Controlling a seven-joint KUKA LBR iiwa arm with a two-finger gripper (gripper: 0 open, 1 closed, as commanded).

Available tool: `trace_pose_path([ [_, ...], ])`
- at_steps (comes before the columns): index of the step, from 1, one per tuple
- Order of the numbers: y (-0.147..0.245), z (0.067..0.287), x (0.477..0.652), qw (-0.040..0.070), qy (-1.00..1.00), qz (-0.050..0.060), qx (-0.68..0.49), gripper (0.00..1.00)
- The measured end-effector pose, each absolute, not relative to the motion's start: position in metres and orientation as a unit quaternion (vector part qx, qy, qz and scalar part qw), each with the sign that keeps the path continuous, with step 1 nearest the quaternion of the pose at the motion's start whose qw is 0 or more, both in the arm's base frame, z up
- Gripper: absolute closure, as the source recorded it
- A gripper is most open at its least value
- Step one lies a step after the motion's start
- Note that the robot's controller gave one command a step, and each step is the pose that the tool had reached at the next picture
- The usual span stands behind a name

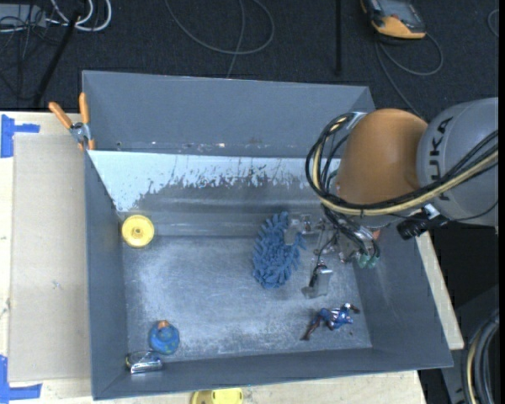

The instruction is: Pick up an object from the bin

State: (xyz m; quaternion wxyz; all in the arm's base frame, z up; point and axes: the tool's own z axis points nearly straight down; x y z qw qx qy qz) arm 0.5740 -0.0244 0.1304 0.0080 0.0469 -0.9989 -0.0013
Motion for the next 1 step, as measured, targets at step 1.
trace_pose_path([
  [1,-0.0286,0.1654,0.5943,-0.005,-0.999,0.0,0.031,0.0],
])
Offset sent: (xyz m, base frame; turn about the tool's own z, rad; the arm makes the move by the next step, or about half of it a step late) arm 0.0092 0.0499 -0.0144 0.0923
